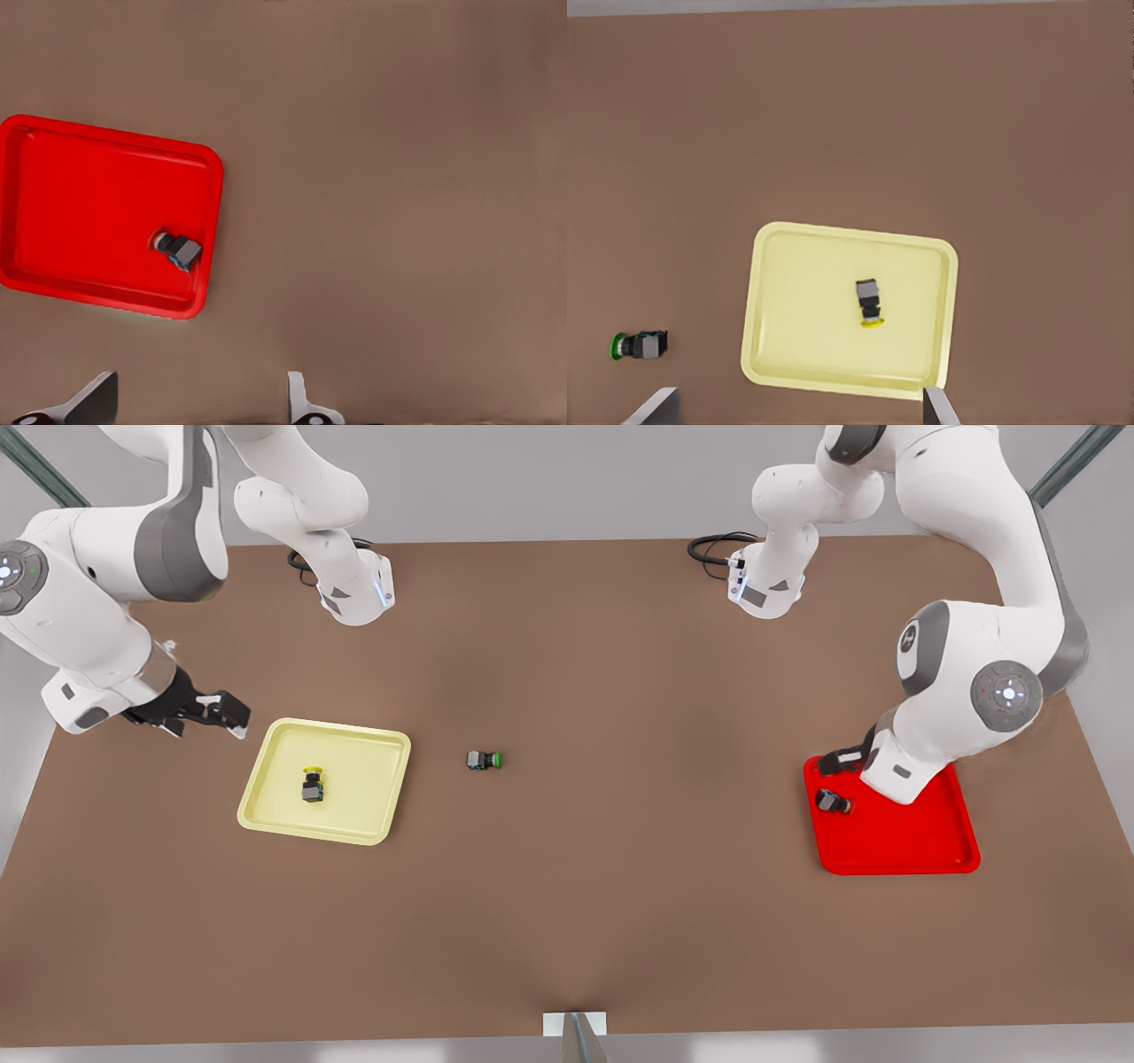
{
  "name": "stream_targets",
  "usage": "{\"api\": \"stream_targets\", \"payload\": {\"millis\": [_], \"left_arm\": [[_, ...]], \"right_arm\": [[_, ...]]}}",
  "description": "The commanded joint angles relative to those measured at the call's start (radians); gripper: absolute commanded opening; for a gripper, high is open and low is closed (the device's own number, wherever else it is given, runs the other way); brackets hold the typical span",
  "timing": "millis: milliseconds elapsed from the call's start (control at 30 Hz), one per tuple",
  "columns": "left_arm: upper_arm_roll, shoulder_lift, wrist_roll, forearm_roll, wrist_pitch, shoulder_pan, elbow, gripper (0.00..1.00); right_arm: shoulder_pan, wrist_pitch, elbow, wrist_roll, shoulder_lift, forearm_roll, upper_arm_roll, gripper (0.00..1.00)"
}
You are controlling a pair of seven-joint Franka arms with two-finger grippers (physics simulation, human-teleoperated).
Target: Place the switches on the corresponding trays according to their colors
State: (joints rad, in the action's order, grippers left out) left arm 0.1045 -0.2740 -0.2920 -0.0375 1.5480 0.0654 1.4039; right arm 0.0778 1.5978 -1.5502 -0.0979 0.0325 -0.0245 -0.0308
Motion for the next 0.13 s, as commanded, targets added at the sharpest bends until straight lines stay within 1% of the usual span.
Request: {"api": "stream_targets", "payload": {"millis": [0,100], "left_arm": [[0.000,0.007,0.031,0.001,-0.002,-0.003,0.007,1.00],[0.000,0.036,0.071,0.008,-0.003,0.005,0.000,1.00]], "right_arm": [[0.013,-0.001,-0.001,0.000,0.000,0.000,0.000,1.00],[0.016,0.011,0.004,0.000,0.007,0.012,0.000,1.00]]}}
